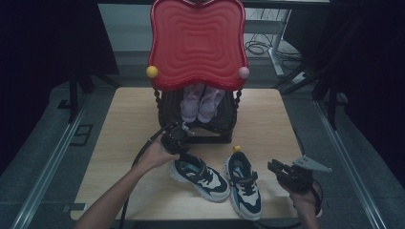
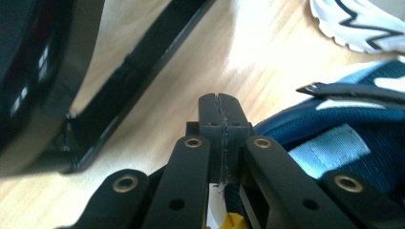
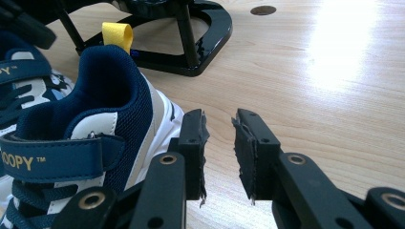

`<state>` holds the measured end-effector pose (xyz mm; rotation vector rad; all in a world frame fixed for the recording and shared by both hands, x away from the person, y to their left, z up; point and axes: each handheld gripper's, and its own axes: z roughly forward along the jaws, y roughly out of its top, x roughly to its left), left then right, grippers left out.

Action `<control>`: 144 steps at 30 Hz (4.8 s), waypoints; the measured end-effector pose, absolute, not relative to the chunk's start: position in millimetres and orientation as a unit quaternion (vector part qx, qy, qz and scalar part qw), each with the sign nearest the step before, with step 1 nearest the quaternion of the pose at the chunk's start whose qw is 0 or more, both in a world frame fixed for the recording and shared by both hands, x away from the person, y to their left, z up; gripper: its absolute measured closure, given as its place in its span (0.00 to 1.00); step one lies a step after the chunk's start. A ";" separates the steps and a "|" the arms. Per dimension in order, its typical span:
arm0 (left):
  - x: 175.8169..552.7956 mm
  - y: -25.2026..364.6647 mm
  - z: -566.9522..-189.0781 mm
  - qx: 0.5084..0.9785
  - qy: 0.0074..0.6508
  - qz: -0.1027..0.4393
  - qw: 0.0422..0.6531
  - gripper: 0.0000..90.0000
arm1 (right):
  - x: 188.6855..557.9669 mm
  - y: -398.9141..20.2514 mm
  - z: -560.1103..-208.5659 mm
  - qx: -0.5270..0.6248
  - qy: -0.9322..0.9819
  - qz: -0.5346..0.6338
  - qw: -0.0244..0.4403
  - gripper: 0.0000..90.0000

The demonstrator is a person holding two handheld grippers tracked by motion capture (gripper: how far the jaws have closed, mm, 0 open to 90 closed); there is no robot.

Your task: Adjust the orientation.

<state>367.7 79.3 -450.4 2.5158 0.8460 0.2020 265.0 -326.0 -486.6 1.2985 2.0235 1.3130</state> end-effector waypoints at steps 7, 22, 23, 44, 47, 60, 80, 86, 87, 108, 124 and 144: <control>355.1 97.1 -450.8 0.913 0.315 0.063 0.250 1.00 | 266.0 -324.6 -488.2 0.465 0.724 0.469 0.197 0.81; 323.0 121.6 -451.7 0.916 0.304 0.066 0.252 1.00 | 266.6 -324.4 -488.8 0.466 0.725 0.468 0.198 0.81; 319.9 123.0 -451.7 0.916 0.303 0.067 0.253 1.00 | 266.6 -324.0 -489.1 0.465 0.725 0.468 0.196 0.81; 273.6 146.0 -453.8 0.910 0.303 0.052 0.280 1.00 | 266.3 -322.5 -488.1 0.464 0.725 0.468 0.198 0.81; 270.6 148.8 -454.1 0.906 0.306 0.044 0.288 1.00 | 266.8 -322.8 -489.0 0.465 0.725 0.469 0.197 0.81; 263.4 154.3 -452.8 0.901 0.306 0.027 0.305 1.00 | 267.3 -321.7 -489.8 0.465 0.726 0.468 0.195 0.81; 278.0 138.7 -430.0 0.890 0.284 0.020 0.355 0.86 | 266.9 -322.4 -489.8 0.466 0.725 0.468 0.195 0.81; 284.3 122.8 -438.6 0.905 0.269 0.001 0.330 0.75 | 266.8 -323.1 -489.8 0.466 0.725 0.468 0.196 0.81; 284.9 120.0 -440.2 0.908 0.267 0.003 0.323 0.75 | 266.8 -323.2 -489.8 0.467 0.725 0.468 0.196 0.81; 290.8 92.2 -453.6 0.934 0.253 0.015 0.252 0.73 | 266.9 -323.1 -490.1 0.467 0.725 0.467 0.196 0.80; 289.0 108.8 -439.9 0.908 0.291 0.057 0.297 0.89 | 266.4 -325.7 -489.4 0.469 0.722 0.468 0.199 0.80; 274.8 215.4 -427.3 0.873 0.376 0.096 0.295 0.88 | 266.8 -324.0 -489.3 0.468 0.723 0.469 0.198 0.80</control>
